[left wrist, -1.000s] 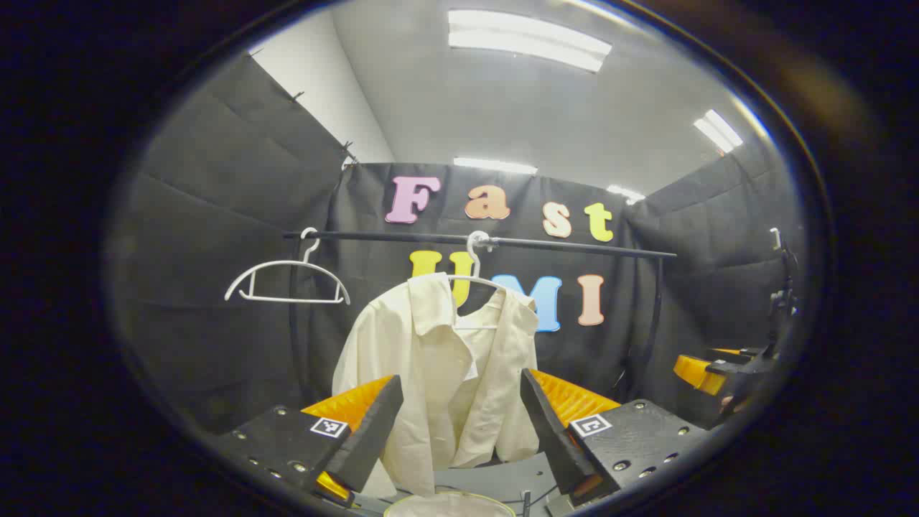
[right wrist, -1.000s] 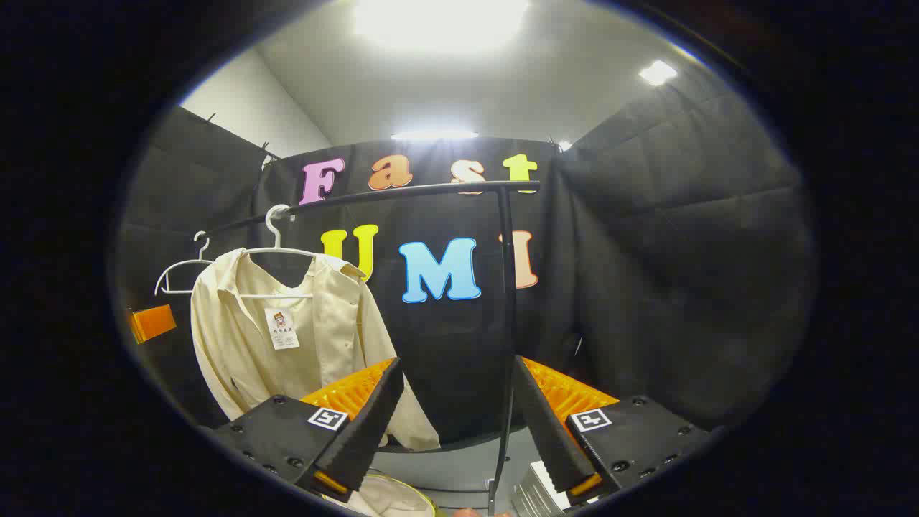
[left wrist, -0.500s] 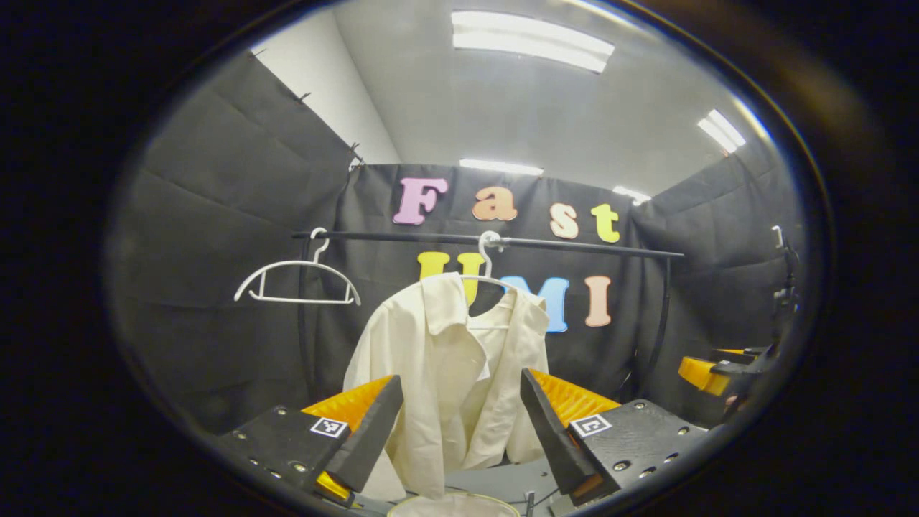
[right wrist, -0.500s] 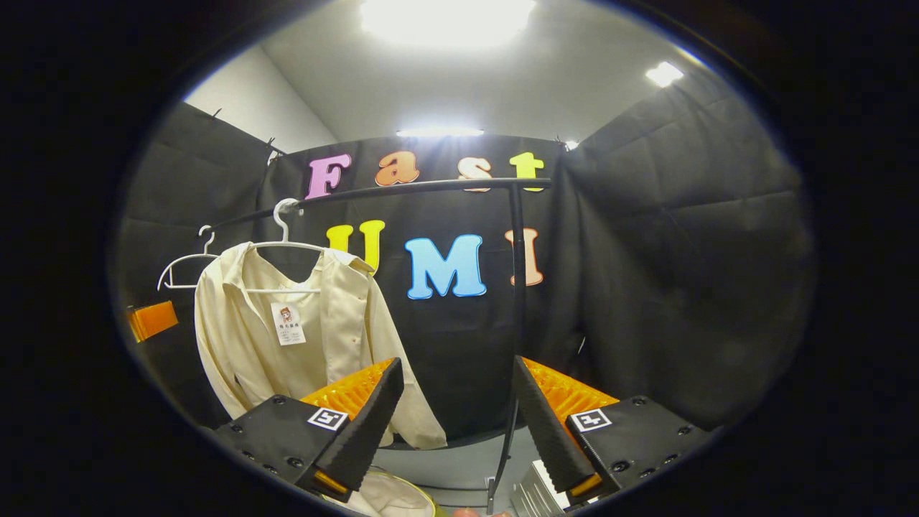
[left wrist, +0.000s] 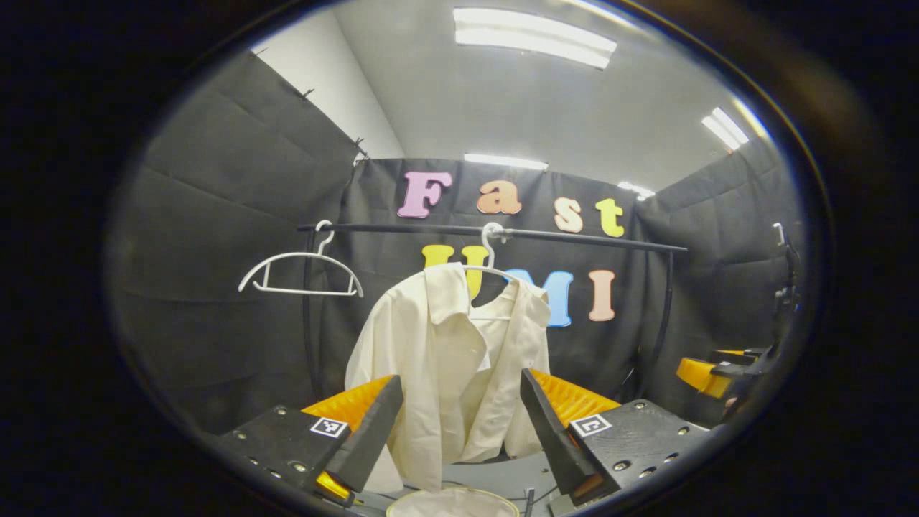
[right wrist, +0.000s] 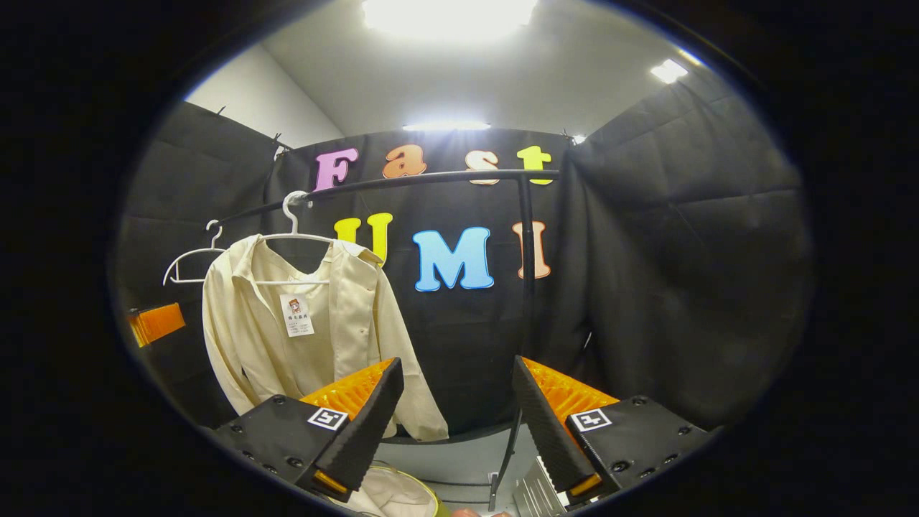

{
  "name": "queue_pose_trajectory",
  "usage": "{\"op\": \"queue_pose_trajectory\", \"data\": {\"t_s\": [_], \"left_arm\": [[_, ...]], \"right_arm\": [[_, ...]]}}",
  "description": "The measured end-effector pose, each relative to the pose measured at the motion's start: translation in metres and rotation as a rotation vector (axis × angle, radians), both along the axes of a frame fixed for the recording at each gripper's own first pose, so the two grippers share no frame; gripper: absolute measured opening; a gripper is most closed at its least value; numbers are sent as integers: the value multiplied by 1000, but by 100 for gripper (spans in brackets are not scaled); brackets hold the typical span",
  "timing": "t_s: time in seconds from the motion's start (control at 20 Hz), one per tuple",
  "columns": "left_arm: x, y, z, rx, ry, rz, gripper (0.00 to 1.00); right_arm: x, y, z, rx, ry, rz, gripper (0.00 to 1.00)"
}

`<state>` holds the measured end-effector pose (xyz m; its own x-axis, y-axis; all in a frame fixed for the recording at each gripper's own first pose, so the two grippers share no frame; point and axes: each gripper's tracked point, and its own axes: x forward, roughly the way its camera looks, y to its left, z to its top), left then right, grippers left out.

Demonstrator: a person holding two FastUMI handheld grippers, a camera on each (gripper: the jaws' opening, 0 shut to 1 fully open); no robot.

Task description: Grasp the clothes on the hanger with both hands and then place them into the laundry hamper below.

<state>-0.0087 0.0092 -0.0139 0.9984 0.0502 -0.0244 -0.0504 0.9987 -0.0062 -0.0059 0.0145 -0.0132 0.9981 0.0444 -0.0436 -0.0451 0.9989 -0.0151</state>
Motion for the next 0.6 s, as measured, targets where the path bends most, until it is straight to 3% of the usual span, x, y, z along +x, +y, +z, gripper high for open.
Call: {"op": "queue_pose_trajectory", "data": {"t_s": [0.3,0.6], "left_arm": [[5,8,1,-32,17,43,96],[49,4,-3,-83,43,85,96]], "right_arm": [[3,6,1,-12,19,19,97],[21,-2,-1,-27,34,8,97]]}}
